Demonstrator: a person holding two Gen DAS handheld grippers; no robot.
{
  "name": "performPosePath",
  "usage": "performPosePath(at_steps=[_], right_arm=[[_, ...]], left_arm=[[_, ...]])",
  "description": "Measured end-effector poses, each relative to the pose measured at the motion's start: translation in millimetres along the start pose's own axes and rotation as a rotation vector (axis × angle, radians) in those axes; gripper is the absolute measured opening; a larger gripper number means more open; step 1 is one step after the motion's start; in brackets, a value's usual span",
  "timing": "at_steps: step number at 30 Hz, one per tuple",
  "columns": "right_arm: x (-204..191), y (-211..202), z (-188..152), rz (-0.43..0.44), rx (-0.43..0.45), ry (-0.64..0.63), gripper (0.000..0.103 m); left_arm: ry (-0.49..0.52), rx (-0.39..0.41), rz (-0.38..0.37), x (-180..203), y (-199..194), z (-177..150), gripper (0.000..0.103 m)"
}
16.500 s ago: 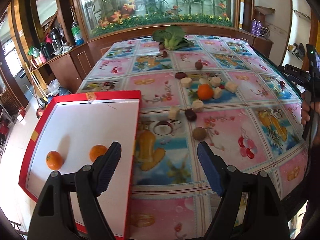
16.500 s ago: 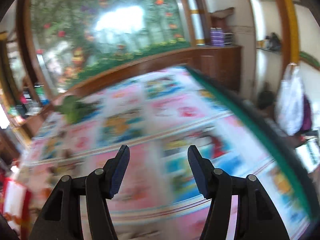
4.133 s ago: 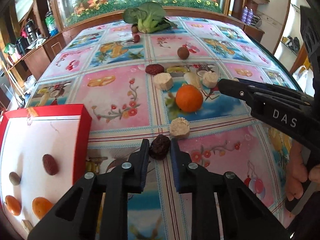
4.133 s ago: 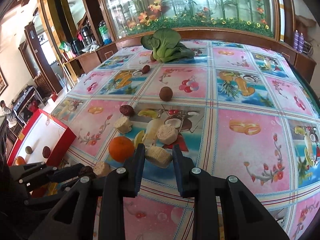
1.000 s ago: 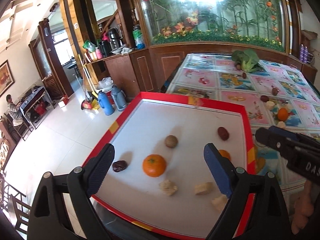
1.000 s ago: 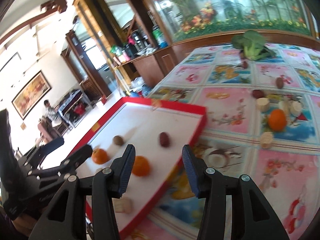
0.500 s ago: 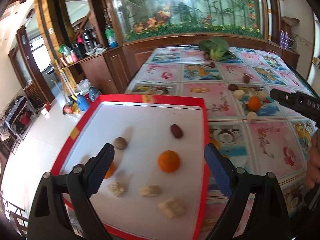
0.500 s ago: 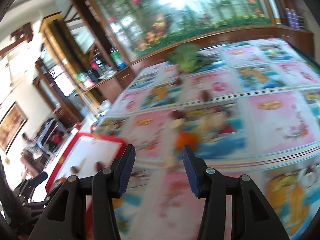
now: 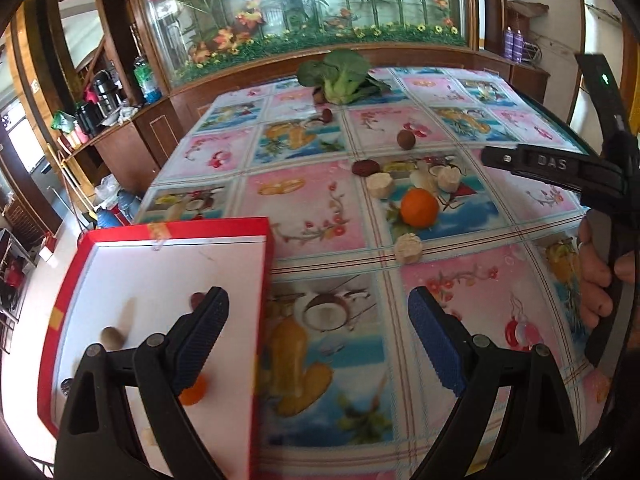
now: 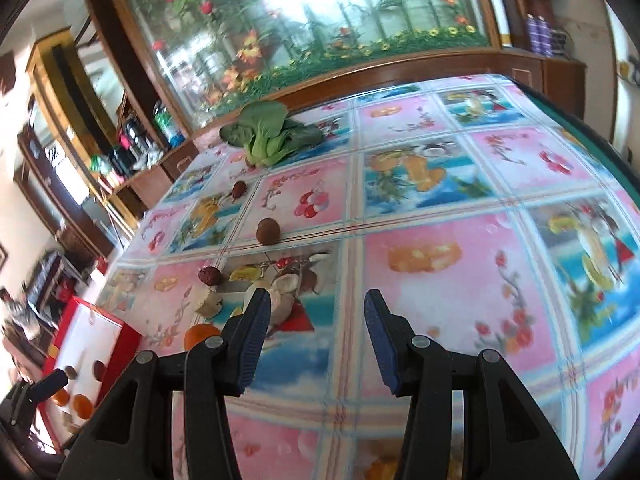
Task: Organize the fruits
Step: 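Move both open tools back over the items on the table, then grasp a round beige cookie with the right tool while the left tool grasps another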
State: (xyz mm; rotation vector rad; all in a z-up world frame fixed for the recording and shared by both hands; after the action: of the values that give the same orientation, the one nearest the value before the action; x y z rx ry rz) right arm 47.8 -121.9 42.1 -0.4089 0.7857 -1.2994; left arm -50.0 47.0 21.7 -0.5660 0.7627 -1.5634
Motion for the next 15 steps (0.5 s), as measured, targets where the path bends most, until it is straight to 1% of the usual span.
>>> performPosePath(at_steps=[2,4,6,8,10,11,13,15], right_arm=[[-9.8,11.9,1.1,0.012,-0.029,-0.038,0.048],[-19.0,17.6,1.3,-0.014,-0.03,-0.083,0.048],[-22.0,23.2,3.4,-0.029,-0.03,-0.104,0.048],[-24.7,29.6,4.4,-0.031,-0.044,-0.118,0.048],[-29.7,36.1,3.3,-0.028,-0.064,-0.141,0.047],[-32.4,37.6,1.6,-0.035,-0.07,-0.153,0.044],[-36.3,42.2,0.4,-0.061,-0.08,-0.181,0.042],[-37.3,45.2,-0.1,-0.064,-0.092,-0.192,0.038]], left_arm=[[0.0,-0.001,-0.029,5.4,10.1,4.2,0.091],[0.001,-0.012,-0.035,9.5,19.4,8.0,0.091],[-0.001,-0.013,-0.067,14.9,27.0,11.4,0.09],[0.003,-0.024,-0.078,19.1,34.3,14.3,0.083],[0.003,-0.035,-0.099,22.6,40.9,16.4,0.08],[0.001,-0.044,-0.105,24.2,44.8,16.8,0.078],[-0.002,-0.066,-0.124,26.9,51.2,16.7,0.077],[-0.009,-0.081,-0.136,28.9,56.0,16.5,0.077]])
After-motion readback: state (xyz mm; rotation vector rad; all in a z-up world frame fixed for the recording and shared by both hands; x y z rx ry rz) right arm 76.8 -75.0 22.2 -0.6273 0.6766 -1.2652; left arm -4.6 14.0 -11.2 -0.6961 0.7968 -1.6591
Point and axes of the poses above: each gripper's, at about its wrist camera, not at the fingertips, and y roughly the way its jaws point, x to its right, z to its top, the point moved 4 cm from there along y, roughly the way its jaws point, and after that the axes turned 5 degrees about -z, right-handed, at the moved point
